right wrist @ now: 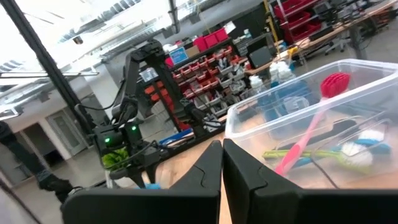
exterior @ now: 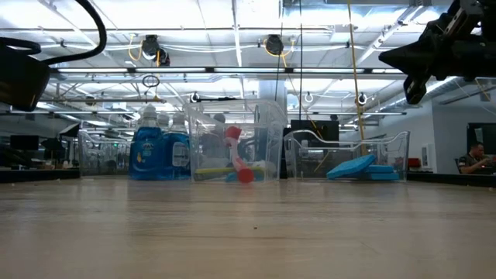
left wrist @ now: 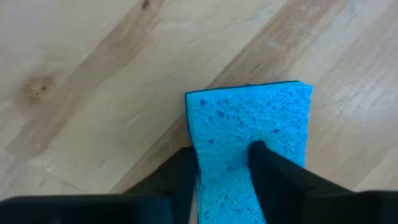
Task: Pick & Place Kitchen Sink Supplies
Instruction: Put the blue sponge into the right transparent bin
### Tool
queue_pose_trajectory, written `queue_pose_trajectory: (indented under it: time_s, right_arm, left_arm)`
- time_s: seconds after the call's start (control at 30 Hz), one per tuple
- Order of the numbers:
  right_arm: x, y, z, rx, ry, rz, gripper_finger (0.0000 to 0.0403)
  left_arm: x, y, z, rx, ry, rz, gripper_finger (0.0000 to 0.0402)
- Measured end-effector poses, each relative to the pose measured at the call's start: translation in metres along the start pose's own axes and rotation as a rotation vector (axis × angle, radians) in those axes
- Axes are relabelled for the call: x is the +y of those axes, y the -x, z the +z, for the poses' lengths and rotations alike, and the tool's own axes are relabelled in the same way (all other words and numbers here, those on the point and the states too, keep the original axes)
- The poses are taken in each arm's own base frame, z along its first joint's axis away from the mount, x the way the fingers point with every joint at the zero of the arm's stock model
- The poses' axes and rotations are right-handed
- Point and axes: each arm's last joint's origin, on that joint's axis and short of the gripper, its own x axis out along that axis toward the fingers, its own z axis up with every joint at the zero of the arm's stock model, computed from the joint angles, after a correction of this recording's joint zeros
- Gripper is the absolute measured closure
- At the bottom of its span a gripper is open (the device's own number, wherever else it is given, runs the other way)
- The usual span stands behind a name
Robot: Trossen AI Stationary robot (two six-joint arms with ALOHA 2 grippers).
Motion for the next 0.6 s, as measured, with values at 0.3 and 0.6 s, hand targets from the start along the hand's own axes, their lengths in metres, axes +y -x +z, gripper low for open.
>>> queue_pose_trajectory:
  time_s: [0.3,0.6]
  right_arm:
    - [-0.001,0.0,0.0,-0.016,0.003,-0.029,0.0403]
    - [-0.001,0.0,0.0,-0.016,0.003,-0.028,0.0403]
  left_arm:
    - [0.0,-0.002,0.004,-0.094,0.035,-0.006,0.039]
    - [-0.007,-0.002,0.013,-0.175,0.058,-0.075,0.0396]
